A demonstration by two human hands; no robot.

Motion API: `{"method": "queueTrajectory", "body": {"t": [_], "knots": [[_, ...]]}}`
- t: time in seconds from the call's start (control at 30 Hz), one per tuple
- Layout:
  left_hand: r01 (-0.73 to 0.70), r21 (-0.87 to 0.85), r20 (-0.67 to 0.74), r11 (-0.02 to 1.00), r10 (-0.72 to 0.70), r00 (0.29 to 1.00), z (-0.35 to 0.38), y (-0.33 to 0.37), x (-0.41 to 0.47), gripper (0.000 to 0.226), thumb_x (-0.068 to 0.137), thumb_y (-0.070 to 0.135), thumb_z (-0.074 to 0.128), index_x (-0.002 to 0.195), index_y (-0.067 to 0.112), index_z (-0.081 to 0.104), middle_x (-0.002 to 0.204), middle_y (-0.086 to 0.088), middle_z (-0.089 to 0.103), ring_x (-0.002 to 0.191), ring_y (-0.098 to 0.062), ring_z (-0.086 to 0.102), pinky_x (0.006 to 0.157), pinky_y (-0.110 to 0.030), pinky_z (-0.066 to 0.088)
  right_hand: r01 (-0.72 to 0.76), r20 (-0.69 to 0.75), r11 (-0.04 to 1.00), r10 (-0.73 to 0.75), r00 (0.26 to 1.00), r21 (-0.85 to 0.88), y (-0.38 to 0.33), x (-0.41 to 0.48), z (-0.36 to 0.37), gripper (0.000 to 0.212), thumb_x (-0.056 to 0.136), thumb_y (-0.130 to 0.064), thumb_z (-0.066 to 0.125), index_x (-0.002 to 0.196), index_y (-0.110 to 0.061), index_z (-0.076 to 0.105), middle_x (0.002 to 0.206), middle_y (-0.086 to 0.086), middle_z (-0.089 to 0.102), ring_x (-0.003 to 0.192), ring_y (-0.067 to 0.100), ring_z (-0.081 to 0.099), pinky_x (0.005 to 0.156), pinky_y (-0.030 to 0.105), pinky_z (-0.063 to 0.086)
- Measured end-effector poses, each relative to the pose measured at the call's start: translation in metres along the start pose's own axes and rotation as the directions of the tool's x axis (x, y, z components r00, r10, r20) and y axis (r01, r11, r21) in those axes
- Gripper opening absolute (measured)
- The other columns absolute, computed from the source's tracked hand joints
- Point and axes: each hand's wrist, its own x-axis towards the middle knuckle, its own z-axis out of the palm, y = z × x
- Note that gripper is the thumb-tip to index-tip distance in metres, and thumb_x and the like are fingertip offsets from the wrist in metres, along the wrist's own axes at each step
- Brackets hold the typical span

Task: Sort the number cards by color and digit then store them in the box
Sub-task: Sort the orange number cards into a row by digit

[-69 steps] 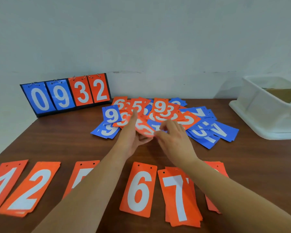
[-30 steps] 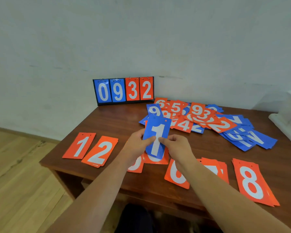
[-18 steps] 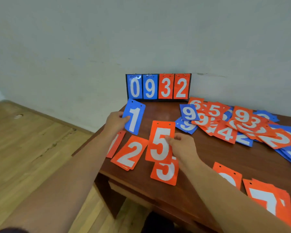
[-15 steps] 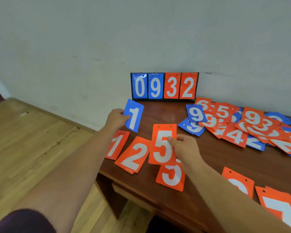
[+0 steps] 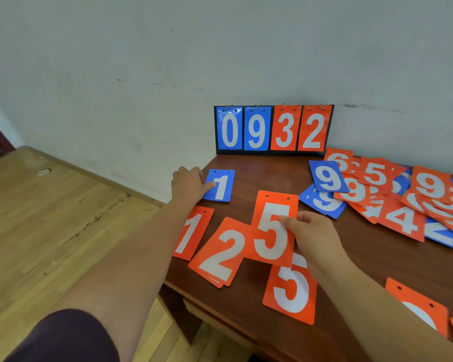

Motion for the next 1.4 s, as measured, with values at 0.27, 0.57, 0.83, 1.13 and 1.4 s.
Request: {"method": "queueTrajectory", "body": {"t": [0.27,0.57,0.83,1.13,1.4], "knots": [[-0.097,-0.476,0.019,0.874,0.121,0.992,-0.042,0.060,-0.062,0.020,0.097,0.035,0.056,0.103,0.020,0.067,0.102,0.002,0.068,0.096,-0.014,0.064,0.077,-0.027,0.049,-0.041,-0.065,0.992,0.049,0.997,0.119,-0.010,-0.012,-0.031,0.008,0.091,-0.027,0.067,0.088,-0.024,0.061,0.083,-0.003,0.069,0.074,0.015,0.071,0.060,0.031,0.056],[0.065,-0.769,0.361,0.636,0.348,0.865,-0.050,0.127,-0.172,0.034,0.091,0.027,0.070,0.123,0.023,0.058,0.112,0.001,0.071,0.097,-0.015,0.072,0.084,-0.038,0.061,0.056,-0.148,0.994,-0.042,0.988,0.091,-0.013,-0.040,-0.058,0.019,0.092,-0.027,0.066,0.108,-0.020,0.058,0.101,0.000,0.067,0.080,0.013,0.068,0.061,0.026,0.054],[-0.104,-0.658,0.268,0.746,0.360,0.894,-0.044,0.124,-0.216,0.039,0.089,0.028,0.072,0.123,0.028,0.053,0.105,0.006,0.070,0.094,-0.012,0.069,0.073,-0.023,0.059,0.275,-0.080,0.910,-0.313,0.946,-0.312,0.021,-0.057,-0.082,0.050,0.088,-0.019,0.071,0.128,-0.037,0.047,0.099,-0.001,0.063,0.087,0.012,0.065,0.068,0.028,0.057],[-0.285,-0.314,0.193,0.905,0.355,0.915,-0.021,0.098,-0.235,0.050,0.096,0.026,0.063,0.143,0.027,0.045,0.129,0.000,0.062,0.115,-0.017,0.061,0.099,-0.029,0.051,0.286,0.064,0.752,-0.310,0.949,-0.593,0.055,-0.050,-0.043,0.044,0.093,-0.028,0.063,0.135,-0.023,0.051,0.131,0.000,0.056,0.113,0.016,0.055,0.092,0.027,0.048],[-0.333,-0.196,0.155,0.922,0.364,0.918,-0.003,0.095,-0.234,0.029,0.096,0.030,0.062,0.124,0.023,0.064,0.130,0.004,0.050,0.118,-0.013,0.054,0.102,-0.024,0.046,0.275,0.064,0.595,-0.351,0.934,-0.756,0.068,-0.056,-0.046,0.044,0.095,-0.039,0.056,0.136,-0.023,0.052,0.129,0.002,0.037,0.122,0.016,0.041,0.102,0.031,0.043]]}}
